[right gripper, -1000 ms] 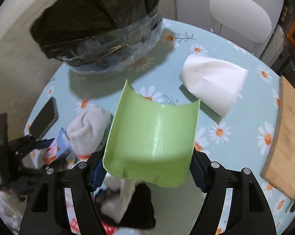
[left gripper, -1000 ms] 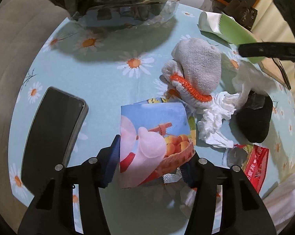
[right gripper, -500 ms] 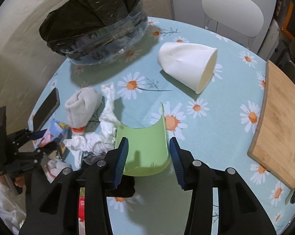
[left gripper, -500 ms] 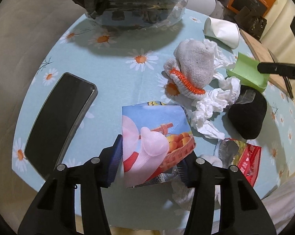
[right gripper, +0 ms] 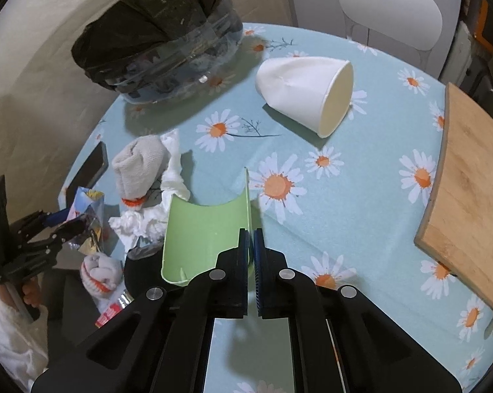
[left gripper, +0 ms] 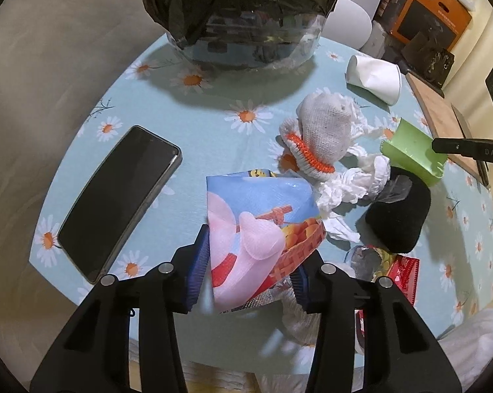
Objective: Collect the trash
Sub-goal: 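Carry the card and green cup to the bin and release both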
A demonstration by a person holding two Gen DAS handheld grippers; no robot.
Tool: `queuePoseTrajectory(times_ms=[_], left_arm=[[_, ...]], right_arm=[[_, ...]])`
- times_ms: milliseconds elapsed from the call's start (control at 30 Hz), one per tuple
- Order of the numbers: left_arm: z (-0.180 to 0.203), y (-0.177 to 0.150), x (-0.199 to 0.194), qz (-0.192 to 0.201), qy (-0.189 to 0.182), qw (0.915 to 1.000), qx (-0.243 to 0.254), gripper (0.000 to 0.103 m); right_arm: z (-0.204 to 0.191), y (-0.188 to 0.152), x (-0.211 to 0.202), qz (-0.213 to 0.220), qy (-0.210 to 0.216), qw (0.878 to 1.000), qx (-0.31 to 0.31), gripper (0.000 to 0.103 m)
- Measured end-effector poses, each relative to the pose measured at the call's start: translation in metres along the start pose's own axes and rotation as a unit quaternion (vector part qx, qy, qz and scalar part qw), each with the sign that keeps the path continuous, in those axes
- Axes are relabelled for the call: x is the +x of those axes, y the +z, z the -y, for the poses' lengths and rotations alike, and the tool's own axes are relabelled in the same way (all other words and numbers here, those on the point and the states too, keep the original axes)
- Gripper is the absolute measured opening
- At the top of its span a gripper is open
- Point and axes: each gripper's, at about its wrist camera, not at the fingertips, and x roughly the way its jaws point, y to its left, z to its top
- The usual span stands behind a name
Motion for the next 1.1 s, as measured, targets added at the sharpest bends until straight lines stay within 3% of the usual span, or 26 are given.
queuePoseTrajectory(times_ms=[600, 867, 1100], left_arm=[[-0.004, 0.010, -0.044, 0.041, 0.015, 0.9989, -0.018, 0.045], [-0.011, 0.025, -0.069, 0.068, 0.017, 0.9973, -0.024, 0.045], [-0.017, 0.049, -0.095, 0.088, -0.006, 0.9959, -0.021, 0.045]], right_arm=[[0.007, 0.003, -0.063, 0.059, 0.034, 0.998, -0.001, 0.003], [-0.001, 0.019, -0.093, 0.091, 0.051, 0.994, -0.008, 0.003], [-0.014, 0.039, -0.112, 0.113, 0.056, 0.992, -0.017, 0.003]])
